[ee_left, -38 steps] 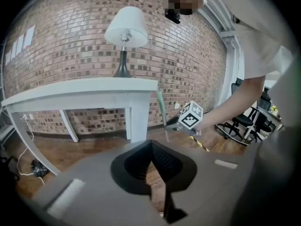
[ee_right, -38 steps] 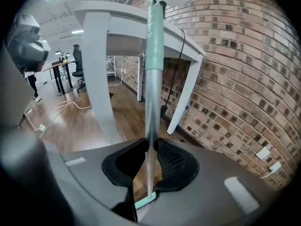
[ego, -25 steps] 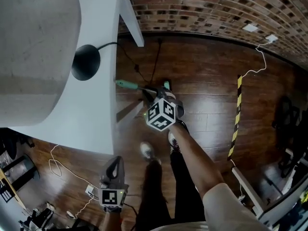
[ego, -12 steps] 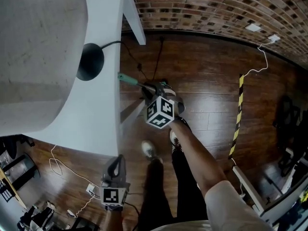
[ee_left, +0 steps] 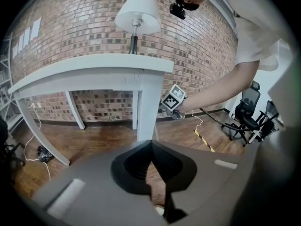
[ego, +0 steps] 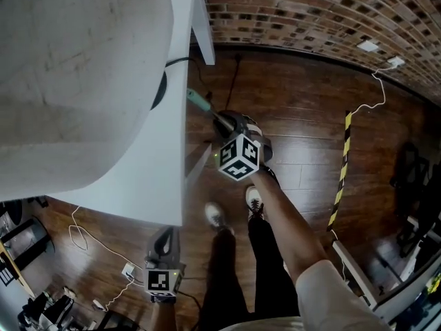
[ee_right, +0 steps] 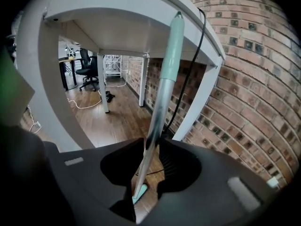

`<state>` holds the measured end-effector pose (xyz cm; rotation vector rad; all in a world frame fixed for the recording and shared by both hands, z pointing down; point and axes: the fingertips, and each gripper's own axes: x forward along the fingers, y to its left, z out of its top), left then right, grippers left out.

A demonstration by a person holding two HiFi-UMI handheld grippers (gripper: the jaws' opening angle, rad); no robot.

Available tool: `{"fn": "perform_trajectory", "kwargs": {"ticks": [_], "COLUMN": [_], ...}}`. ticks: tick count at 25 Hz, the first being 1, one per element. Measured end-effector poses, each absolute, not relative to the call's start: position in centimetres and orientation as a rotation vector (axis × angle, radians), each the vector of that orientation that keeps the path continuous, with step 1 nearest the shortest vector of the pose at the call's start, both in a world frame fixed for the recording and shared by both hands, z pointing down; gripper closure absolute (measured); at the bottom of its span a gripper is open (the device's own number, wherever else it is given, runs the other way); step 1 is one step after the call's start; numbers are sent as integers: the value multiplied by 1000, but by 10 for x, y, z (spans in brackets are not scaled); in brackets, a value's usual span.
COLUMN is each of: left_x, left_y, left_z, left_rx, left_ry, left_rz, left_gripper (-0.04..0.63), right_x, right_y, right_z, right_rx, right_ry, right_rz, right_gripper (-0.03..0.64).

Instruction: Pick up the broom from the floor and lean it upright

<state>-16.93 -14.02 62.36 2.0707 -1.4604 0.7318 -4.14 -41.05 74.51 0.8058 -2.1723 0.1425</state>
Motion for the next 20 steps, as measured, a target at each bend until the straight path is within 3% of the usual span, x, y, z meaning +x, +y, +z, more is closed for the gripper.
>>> {"fn": "perform_trajectory", "kwargs": {"ticks": [10,20], "left_x": [-175,-175], "left_y": [-143,-155], "left_z": [623,613], "left_rx": [2069,2116], "left_ry": [-1473,-1463], "left_rz": [728,760], "left_gripper": [595,595], "right_x": [-32,29], "right_y": [-402,-347], "right_z": [738,734], "right_rx": [840,960], "right_ry": [-2188,-2090], "right_rz": [152,216], "right_gripper": [478,597]}}
